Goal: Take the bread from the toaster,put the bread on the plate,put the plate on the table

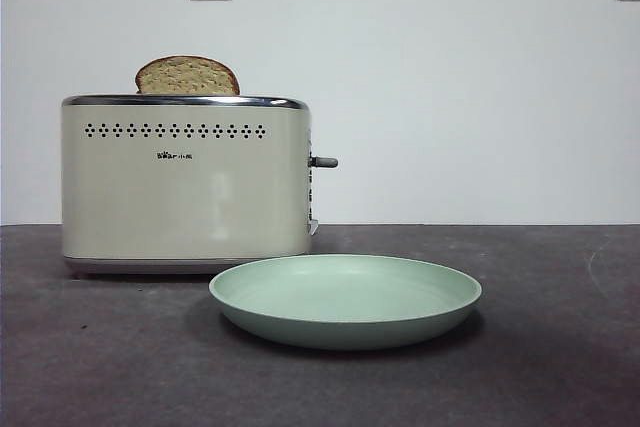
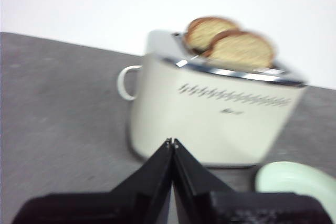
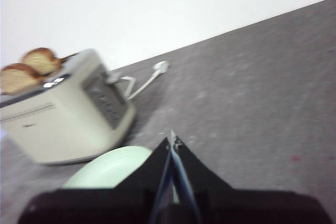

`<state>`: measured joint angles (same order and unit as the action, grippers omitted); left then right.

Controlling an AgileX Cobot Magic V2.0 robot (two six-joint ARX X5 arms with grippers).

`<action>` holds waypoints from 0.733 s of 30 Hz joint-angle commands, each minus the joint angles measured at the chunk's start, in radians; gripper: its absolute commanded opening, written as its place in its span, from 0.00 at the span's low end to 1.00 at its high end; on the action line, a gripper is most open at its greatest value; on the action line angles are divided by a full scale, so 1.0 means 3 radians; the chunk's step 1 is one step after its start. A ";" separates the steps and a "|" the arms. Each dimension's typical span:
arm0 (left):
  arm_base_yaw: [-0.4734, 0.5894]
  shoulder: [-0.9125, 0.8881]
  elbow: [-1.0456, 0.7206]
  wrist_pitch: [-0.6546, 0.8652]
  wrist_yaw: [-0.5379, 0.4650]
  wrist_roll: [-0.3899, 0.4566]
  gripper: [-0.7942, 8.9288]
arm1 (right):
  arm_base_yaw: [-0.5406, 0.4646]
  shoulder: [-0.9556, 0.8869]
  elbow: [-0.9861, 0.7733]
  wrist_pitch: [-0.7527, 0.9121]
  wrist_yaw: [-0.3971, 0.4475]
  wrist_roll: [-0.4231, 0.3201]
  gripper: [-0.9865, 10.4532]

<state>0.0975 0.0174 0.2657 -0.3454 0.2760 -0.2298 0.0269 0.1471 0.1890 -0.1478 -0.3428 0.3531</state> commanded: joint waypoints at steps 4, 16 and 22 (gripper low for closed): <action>0.0009 0.0233 0.0493 -0.0374 0.0341 -0.0003 0.07 | 0.0008 0.0533 0.0637 -0.0383 -0.0393 0.0051 0.08; 0.0005 0.1146 0.1424 -0.1237 0.1308 0.0552 0.07 | 0.0221 0.1774 0.2305 -0.2385 -0.1039 -0.1152 0.08; -0.0037 0.1419 0.1851 -0.1766 0.1376 0.0909 0.07 | 0.0366 0.1993 0.2616 -0.3021 -0.1034 -0.1558 0.08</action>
<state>0.0914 0.4442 0.8131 -0.8700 0.6842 -0.0105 0.1326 0.7441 0.9722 -1.0489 -0.6518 -0.0555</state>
